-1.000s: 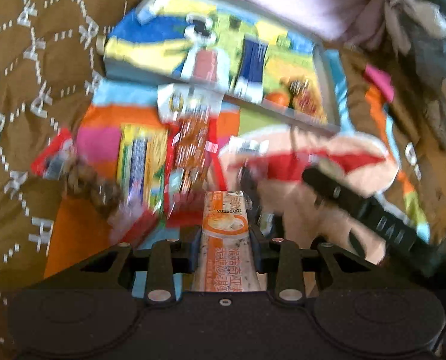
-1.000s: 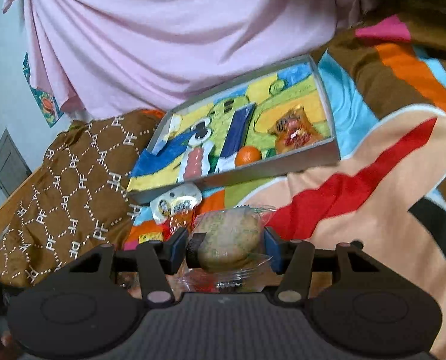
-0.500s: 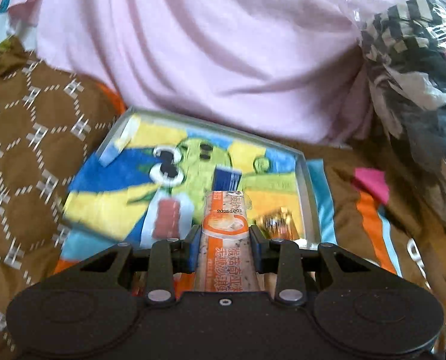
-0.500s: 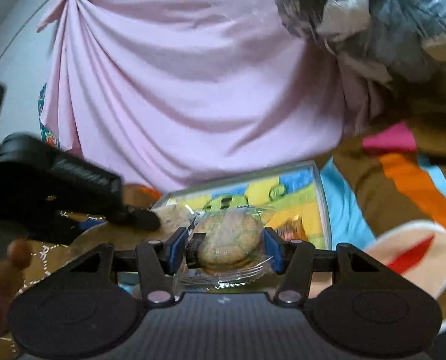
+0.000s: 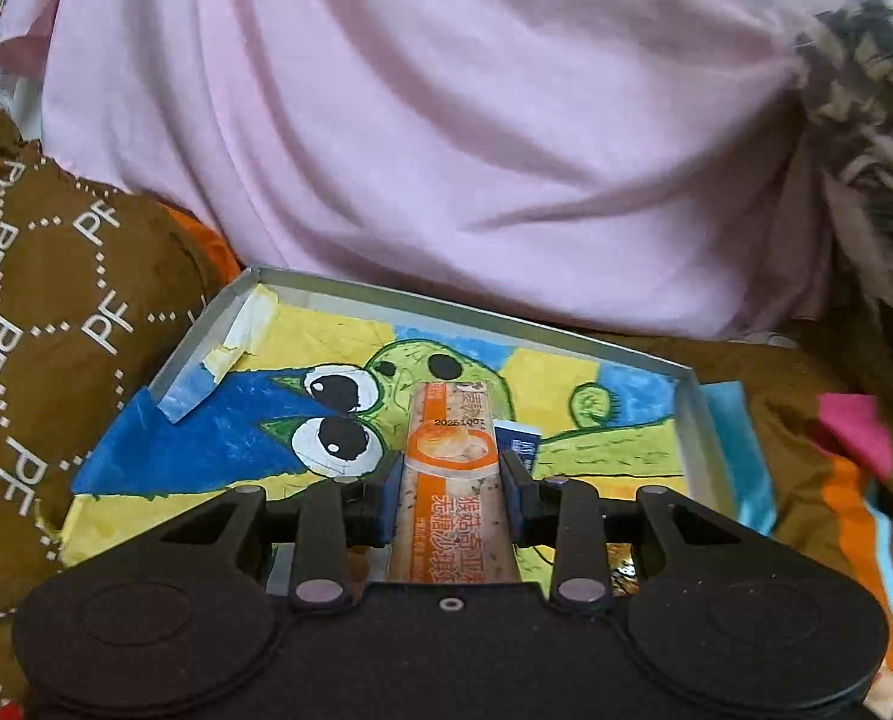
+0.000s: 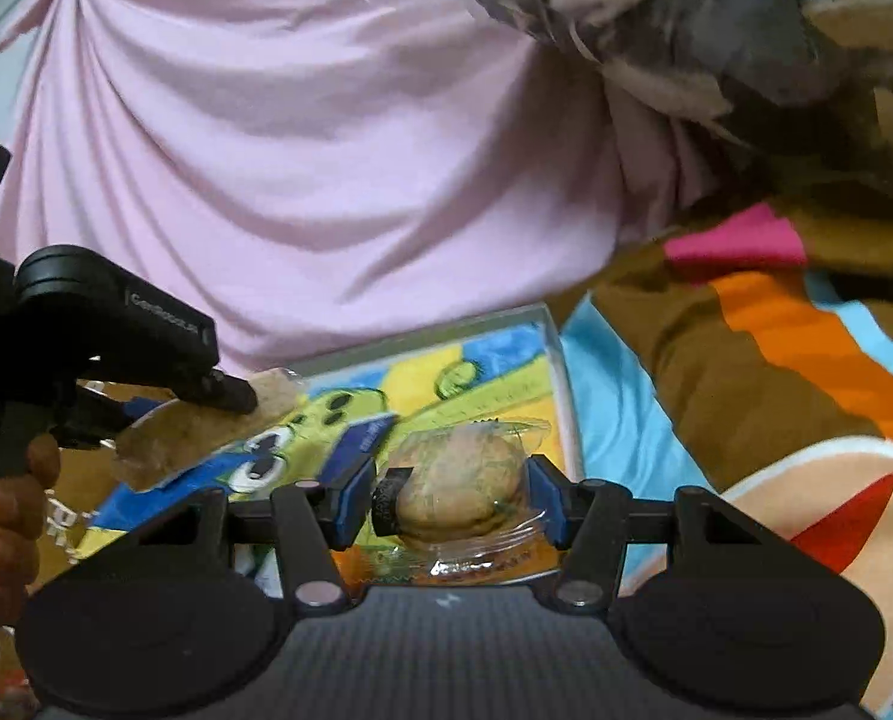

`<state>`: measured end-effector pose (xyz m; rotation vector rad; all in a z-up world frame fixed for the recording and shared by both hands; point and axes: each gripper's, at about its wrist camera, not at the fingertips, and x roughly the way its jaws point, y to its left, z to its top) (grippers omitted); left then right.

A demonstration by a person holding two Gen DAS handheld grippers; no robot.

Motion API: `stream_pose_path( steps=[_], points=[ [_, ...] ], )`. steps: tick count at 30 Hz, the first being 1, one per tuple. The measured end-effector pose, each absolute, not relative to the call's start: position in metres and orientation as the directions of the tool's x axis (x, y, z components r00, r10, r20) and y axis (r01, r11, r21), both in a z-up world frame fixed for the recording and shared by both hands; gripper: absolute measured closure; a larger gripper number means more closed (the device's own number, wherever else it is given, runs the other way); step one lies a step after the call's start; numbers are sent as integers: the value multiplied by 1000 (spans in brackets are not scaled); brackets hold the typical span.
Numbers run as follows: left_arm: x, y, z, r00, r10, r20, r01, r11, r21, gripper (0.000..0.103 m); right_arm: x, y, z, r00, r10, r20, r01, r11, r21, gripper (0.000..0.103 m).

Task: Organize snacks
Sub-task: 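Carry the cracker bar and cookie packet into the tray and open both tools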

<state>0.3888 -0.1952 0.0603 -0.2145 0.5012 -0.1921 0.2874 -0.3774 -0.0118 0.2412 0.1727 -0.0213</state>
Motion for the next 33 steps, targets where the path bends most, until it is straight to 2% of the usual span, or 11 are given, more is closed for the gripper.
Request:
stream_pose_path(
  steps=[10,20,21,25,27,31,33],
  points=[
    [411,-199,26,854,-215,-474,114,966,-232,68,305,-368,-24,983,-23,-180,52,985,163,43],
    [410,-207,18,852,-206,-482,133,974,-182,65,309,-364,-24,980,-5,-198,32,991,133,38],
    [410,-207,17,850,-204,-485,129,975,-184,63,309,-364,-23,980,-4,-199,31,991,134,36],
    [407,-204,17,853,-204,-481,121,973,-197,47,306,-361,-22,982,-9,-189,33,992,123,18],
    [405,-202,20,858,-197,-474,113,973,-200,33,305,-361,-21,982,-10,-189,34,992,124,15],
    [398,-194,27,871,-177,-458,92,975,-201,18,304,-361,-17,984,-22,-175,44,991,126,6],
    [394,-189,31,876,-160,-455,76,977,-197,6,302,-361,-14,986,-24,-168,46,991,127,0]
  ],
)
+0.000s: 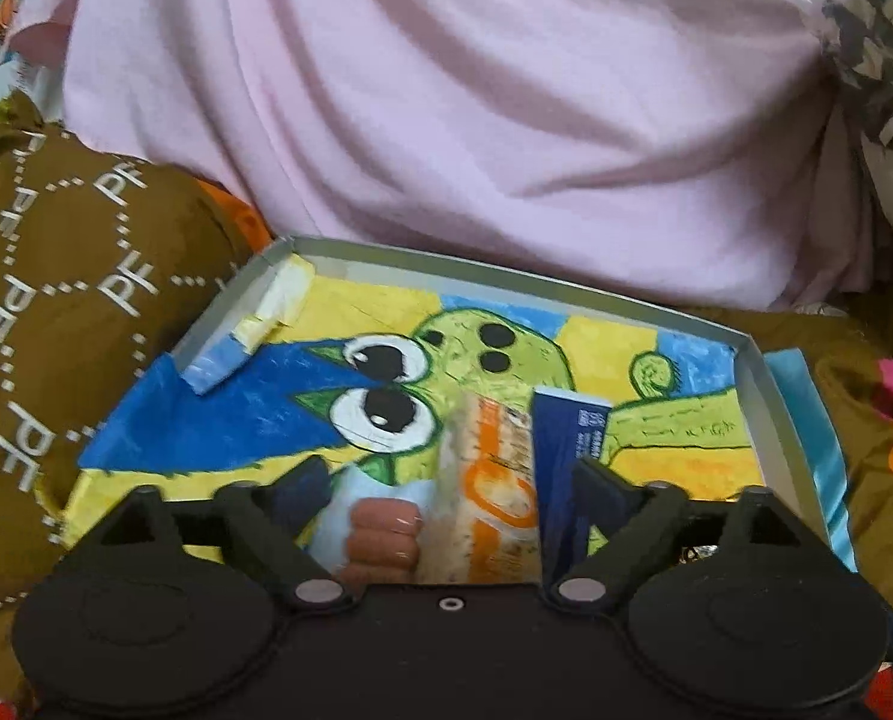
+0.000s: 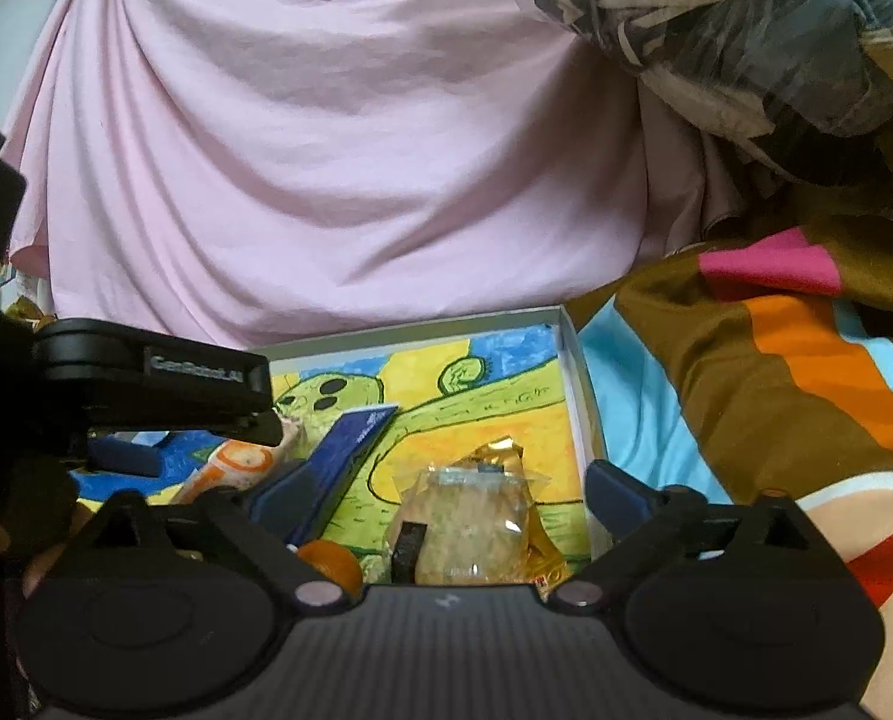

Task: Organize snacks
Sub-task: 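Carry the cracker bar and cookie packet into the tray and open both tools, then withdraw both tools from the tray back over the snack pile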

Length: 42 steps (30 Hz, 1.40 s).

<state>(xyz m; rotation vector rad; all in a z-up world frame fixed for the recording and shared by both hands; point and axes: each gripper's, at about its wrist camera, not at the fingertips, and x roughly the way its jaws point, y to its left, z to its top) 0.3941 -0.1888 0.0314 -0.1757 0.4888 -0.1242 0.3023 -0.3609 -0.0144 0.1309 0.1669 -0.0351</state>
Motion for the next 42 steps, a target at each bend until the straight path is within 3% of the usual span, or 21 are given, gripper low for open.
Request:
stream_pose_path(
  steps=[3,23,42],
  points=[
    [387,-179,38,885,-127,-448,45,981,-190,1,299,-357,-8,987,-35,-154,52,992,111,0],
    [307,-116,67,895,-33,-445,-37,988,-148,1,233,-331,32,995,-8,-96,15,997,73,0],
    [213,-80,59,877,-30,-479,-14,996,-88,1,163,-299,28,980,21,-198,-17,1000,20,0]
  ],
)
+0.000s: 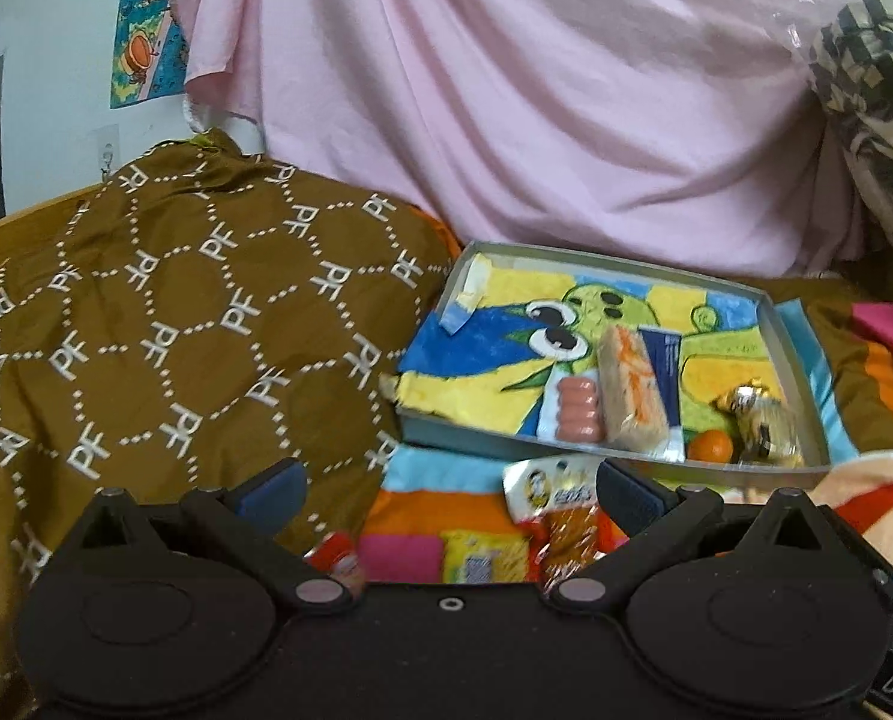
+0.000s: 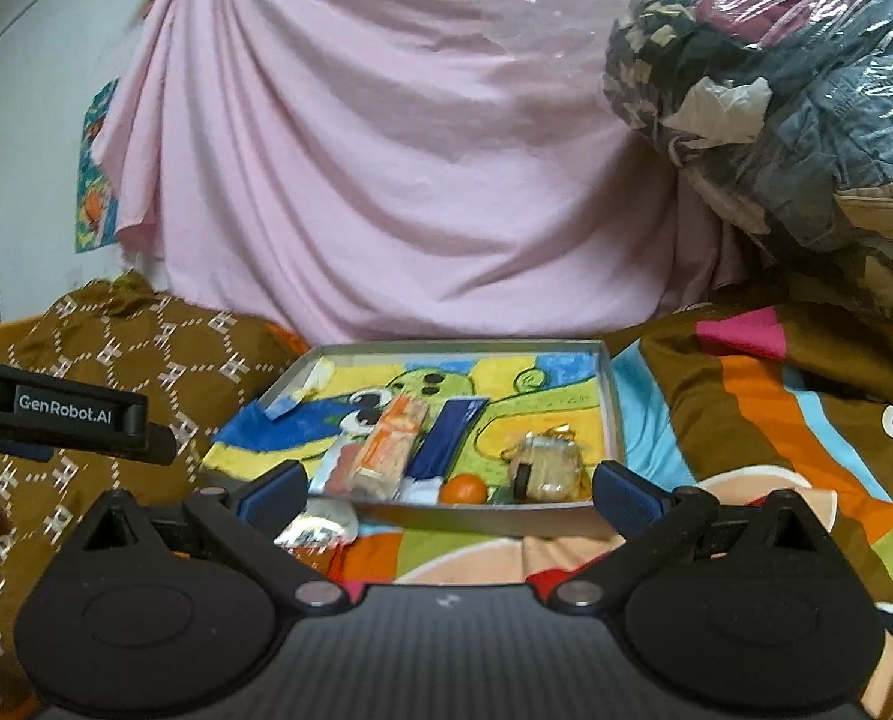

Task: Organize snacks
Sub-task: 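Withdraw both tools from the tray back over the snack pile, then lower the left tool onto the nut packet while the right tool lowers onto the dark jerky packet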

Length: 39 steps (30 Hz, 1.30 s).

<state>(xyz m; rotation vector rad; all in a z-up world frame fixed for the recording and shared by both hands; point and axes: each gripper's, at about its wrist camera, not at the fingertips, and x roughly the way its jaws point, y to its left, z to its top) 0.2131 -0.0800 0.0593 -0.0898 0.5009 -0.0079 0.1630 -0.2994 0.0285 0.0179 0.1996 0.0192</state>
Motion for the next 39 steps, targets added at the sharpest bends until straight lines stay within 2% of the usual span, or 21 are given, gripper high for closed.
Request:
stream_pose_path(
  steps=[15,25,39],
  points=[
    [168,-49,34,852,-16,-523,-18,998,-61,1,134,-270,12,944,72,-322,-77,997,-3,0],
    [151,-39,9,822,20,-570,-19,1000,8,1,128,-256,-5,904,71,-421,-97,994,-41,0],
    [145,-12,-15,786,41,-617,-50,999,3,1,133,-236,-24,856,98,-507,-167,982,-93,0]
  ],
)
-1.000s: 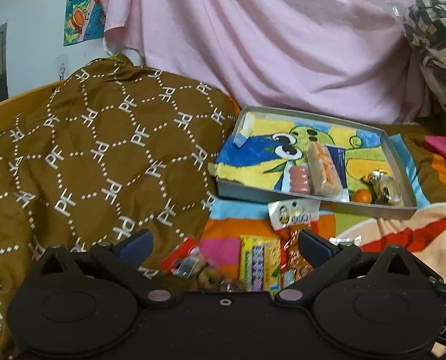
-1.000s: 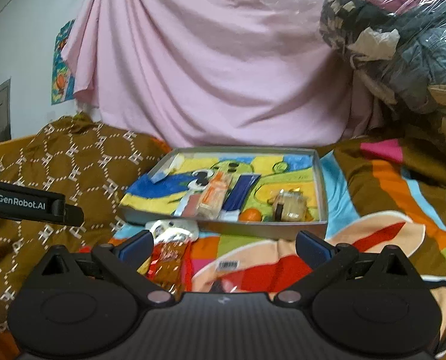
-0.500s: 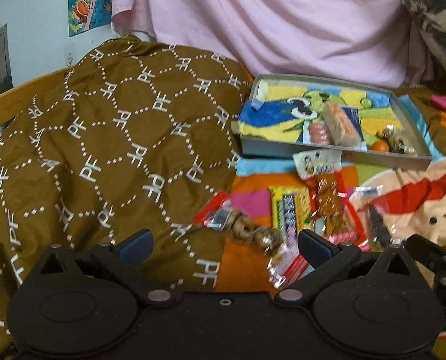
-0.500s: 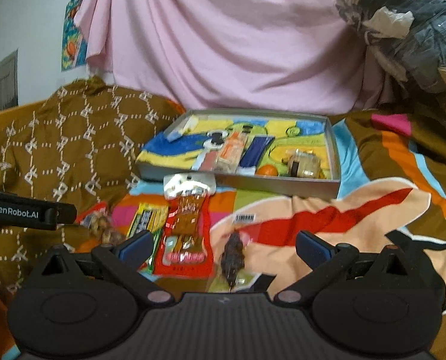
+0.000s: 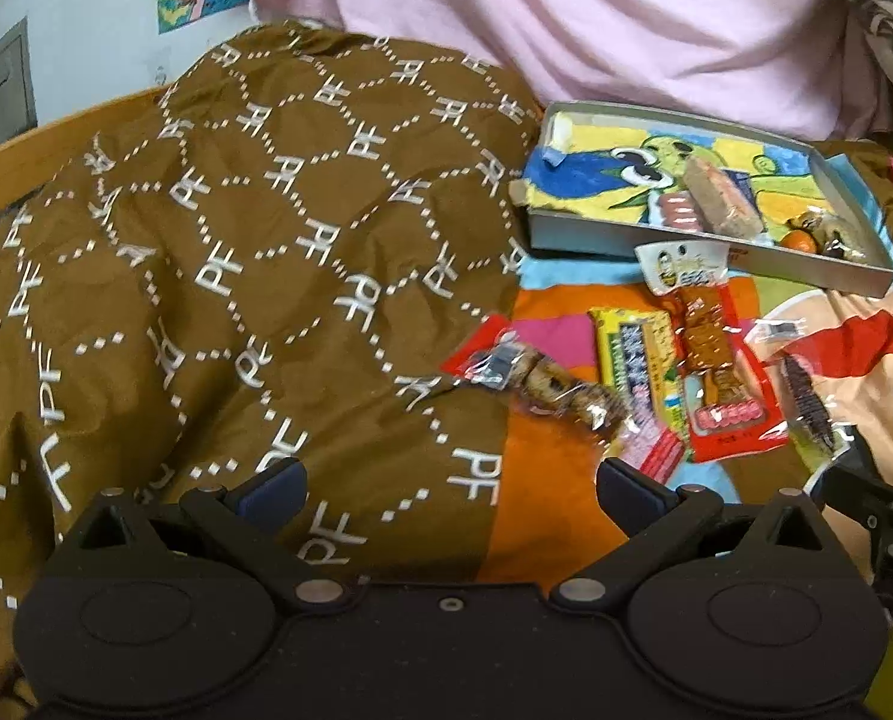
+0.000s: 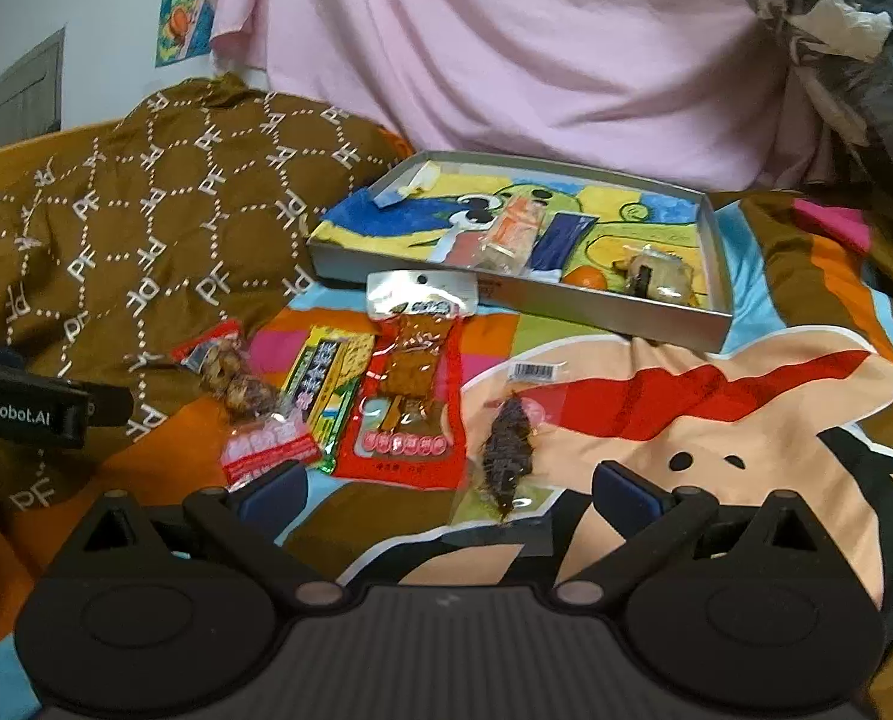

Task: Organize snacks
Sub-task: 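Lower the left tool onto the nut packet while the right tool lowers onto the dark jerky packet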

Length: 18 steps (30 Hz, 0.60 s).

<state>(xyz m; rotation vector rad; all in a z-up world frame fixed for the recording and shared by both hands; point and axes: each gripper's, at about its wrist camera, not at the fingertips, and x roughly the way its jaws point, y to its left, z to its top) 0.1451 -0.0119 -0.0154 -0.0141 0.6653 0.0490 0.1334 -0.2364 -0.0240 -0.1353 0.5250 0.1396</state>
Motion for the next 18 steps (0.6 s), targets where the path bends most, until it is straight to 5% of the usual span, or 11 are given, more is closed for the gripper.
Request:
stream_pose_path(
  steps=[18],
  points=[
    [150,2,-25,767,51,-640,-87,996,-25,1,140,-224,-36,824,94,-558,-211,966,-148,0]
  ],
)
